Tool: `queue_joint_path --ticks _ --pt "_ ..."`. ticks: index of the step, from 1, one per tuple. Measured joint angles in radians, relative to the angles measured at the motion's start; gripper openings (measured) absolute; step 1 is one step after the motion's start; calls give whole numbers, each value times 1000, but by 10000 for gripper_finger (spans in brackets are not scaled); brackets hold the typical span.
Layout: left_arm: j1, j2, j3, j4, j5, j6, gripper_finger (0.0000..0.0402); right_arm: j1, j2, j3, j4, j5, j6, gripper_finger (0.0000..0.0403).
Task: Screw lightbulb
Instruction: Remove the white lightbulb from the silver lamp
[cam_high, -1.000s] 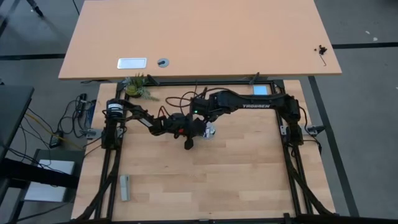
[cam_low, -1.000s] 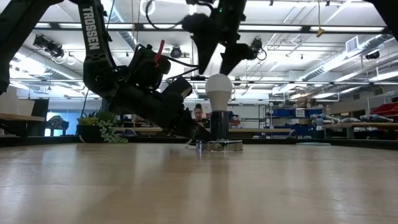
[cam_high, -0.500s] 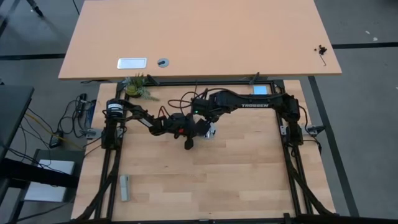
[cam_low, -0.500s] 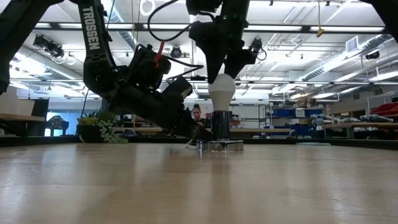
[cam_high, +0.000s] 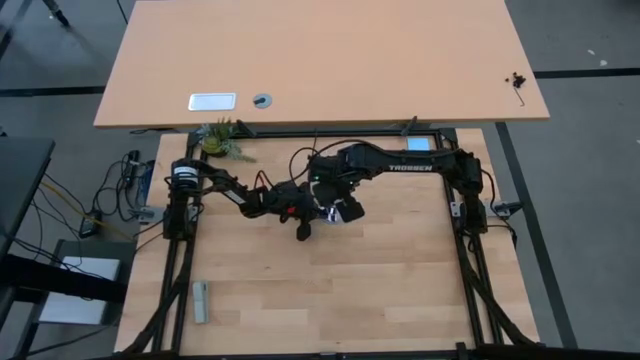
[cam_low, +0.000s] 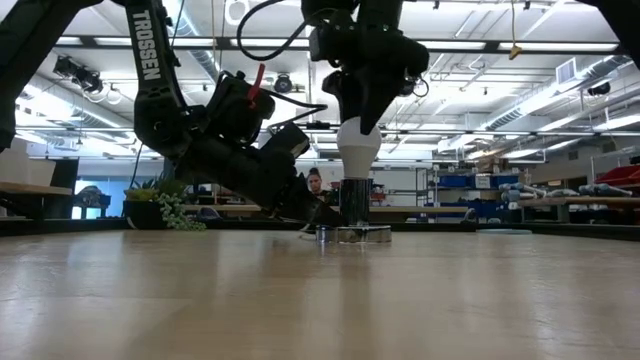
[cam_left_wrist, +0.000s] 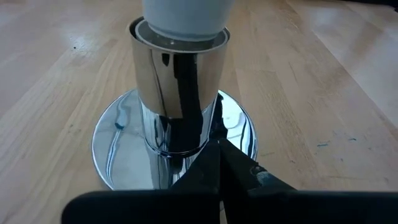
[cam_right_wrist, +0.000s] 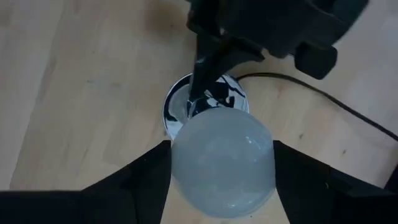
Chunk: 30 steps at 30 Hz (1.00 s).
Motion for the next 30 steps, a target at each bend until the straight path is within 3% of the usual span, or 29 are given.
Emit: queue_joint_path --ticks 6,11,14,17,24,30 --pt "0 0 0 0 0 7 0 37 -5 21 13 107 242 300" --pt "0 0 0 0 0 7 0 68 -8 102 -11 232 609 323" --pt "0 0 0 0 0 3 0 67 -9 124 -51 207 946 326" --pt "0 0 0 0 0 2 0 55 -9 121 -68 134 1112 326" --pt "0 0 0 -1 2 1 1 56 20 73 -25 130 1074 325" --pt "-1 0 0 0 3 1 1 51 20 50 -29 130 826 294"
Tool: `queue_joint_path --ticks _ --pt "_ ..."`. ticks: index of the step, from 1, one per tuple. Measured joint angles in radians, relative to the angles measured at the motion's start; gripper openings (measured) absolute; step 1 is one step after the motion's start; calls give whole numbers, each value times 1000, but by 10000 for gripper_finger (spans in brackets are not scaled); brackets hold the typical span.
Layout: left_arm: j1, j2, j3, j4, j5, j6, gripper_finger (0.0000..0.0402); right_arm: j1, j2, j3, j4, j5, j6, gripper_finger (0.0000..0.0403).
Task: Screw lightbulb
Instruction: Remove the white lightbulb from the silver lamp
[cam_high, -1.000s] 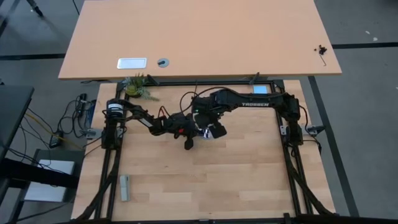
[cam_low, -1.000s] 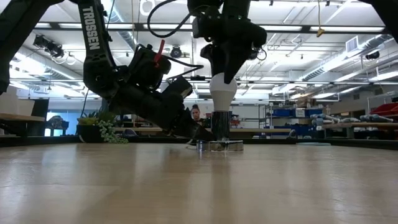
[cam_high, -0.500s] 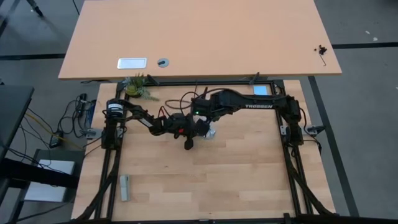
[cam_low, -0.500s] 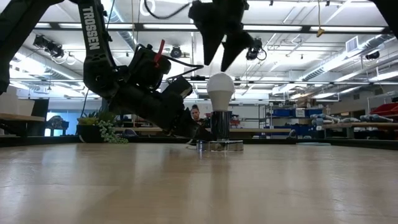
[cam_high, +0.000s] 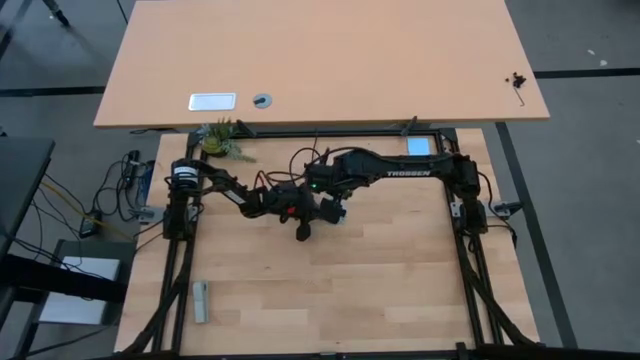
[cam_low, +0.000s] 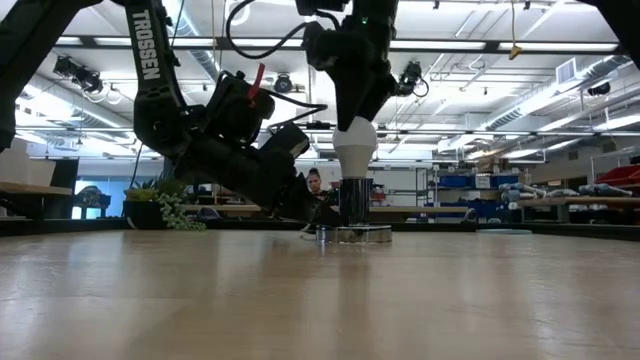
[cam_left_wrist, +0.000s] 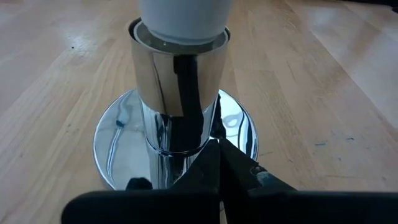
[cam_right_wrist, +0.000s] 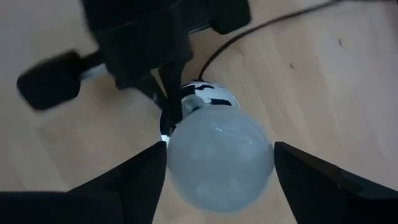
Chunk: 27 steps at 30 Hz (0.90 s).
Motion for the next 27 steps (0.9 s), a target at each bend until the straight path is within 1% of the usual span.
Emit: queue_joint_path --ticks 5,9,11,15,18,21,24,27 --pt "0 0 0 -1 0 0 1 -12 -3 -8 20 -34 -167 262" --pt "0 0 0 -1 -1 1 1 -20 -4 -11 23 -58 -293 260" --pt "0 0 0 -1 -1 2 1 -22 -4 -11 23 -75 -403 261" --pt "0 0 0 -1 -1 2 1 -20 -3 0 17 -80 -680 260" --pt "0 0 0 1 -1 6 1 -21 -2 2 46 -79 -780 266" --pt "0 0 0 2 -2 6 1 -21 -2 3 70 -73 -758 277" --pt "0 0 0 2 -2 9 1 -10 -3 4 80 -63 -673 289" --pt "0 0 0 1 -1 9 1 7 -4 26 73 -29 -552 299"
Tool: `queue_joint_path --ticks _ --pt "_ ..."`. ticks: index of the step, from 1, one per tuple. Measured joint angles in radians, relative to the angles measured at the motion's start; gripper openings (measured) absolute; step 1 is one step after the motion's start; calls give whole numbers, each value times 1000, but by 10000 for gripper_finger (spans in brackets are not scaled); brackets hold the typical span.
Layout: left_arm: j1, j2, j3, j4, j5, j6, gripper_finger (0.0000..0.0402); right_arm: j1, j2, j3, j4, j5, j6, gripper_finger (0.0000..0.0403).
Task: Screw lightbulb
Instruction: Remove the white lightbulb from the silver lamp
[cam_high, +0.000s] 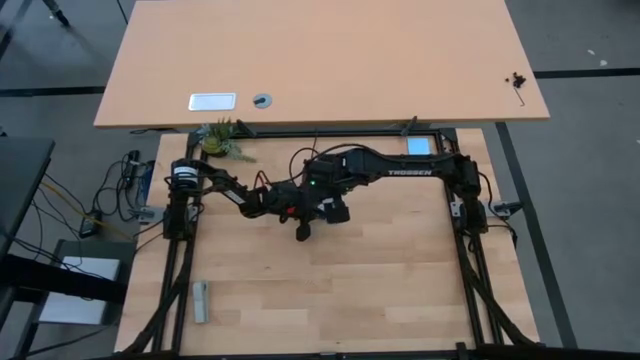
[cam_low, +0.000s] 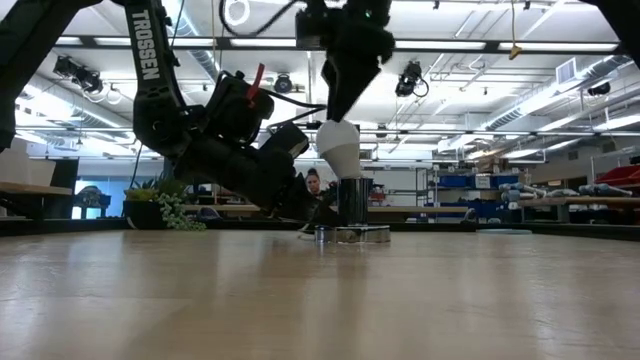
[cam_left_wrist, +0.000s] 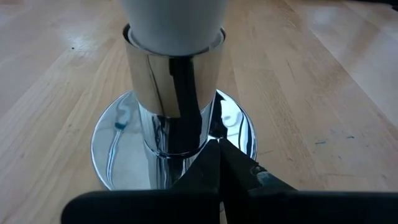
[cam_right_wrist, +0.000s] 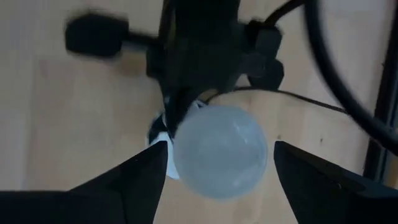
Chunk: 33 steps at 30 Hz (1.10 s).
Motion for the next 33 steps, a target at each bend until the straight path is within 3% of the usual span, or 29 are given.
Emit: queue_joint_path --ticks 11,14,21,28,33 --pt "0 0 0 0 7 -3 1 37 -5 34 -21 81 444 310" --pt "0 0 0 0 8 -3 1 37 -5 13 -20 81 411 311" --pt "0 0 0 -1 10 -4 1 4 1 -65 37 78 126 315" --pt "0 0 0 -2 11 -3 1 -27 0 -136 101 32 85 307" --pt "0 0 0 -2 11 -3 1 -28 3 -103 66 24 87 274"
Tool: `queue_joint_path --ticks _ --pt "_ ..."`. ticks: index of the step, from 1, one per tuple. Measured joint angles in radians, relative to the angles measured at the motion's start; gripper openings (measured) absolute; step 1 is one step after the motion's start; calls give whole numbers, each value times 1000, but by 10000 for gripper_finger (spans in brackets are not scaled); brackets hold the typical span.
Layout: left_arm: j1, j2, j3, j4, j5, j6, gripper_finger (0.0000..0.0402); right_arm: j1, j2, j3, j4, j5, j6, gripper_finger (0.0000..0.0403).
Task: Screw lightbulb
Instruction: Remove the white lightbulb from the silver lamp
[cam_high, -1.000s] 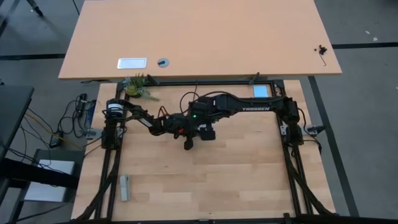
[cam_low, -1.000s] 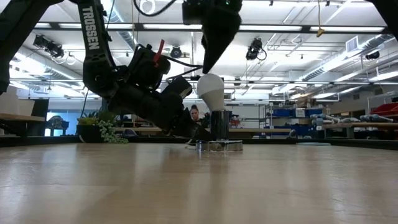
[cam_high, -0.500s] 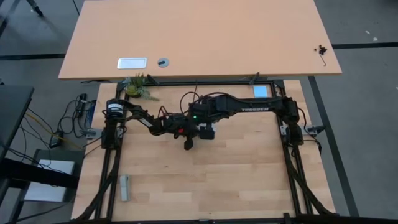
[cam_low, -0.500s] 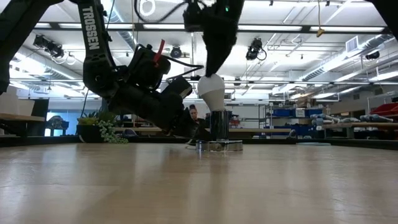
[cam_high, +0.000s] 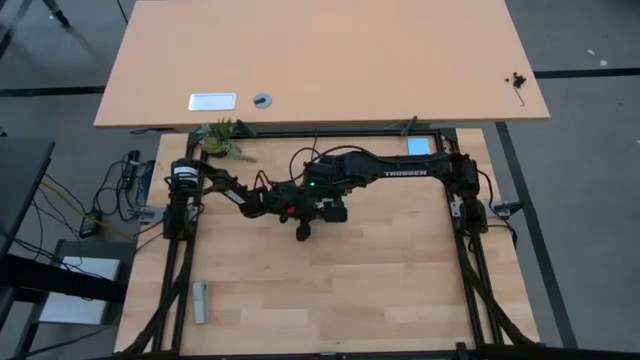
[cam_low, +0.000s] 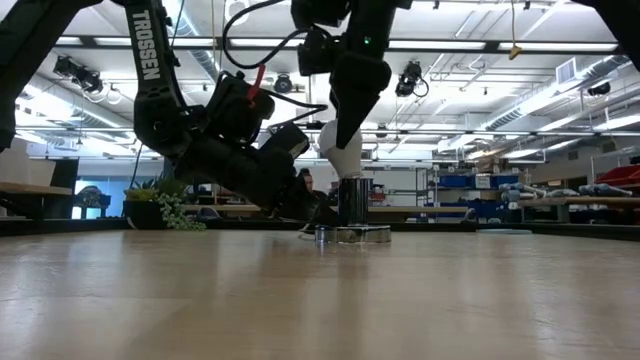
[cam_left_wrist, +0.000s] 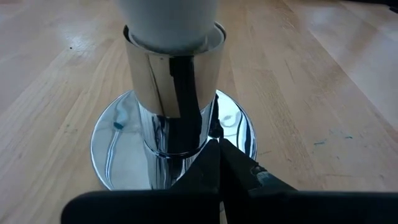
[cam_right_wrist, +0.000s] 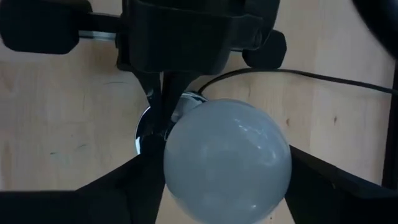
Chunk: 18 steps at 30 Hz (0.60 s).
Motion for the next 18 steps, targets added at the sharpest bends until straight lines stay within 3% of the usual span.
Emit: queue_joint_path --ticks 9,18 --pt "0 0 0 0 1 -1 1 25 1 104 -69 3 17 247" --pt "0 0 0 0 1 -1 1 -5 -2 262 -374 41 135 247"
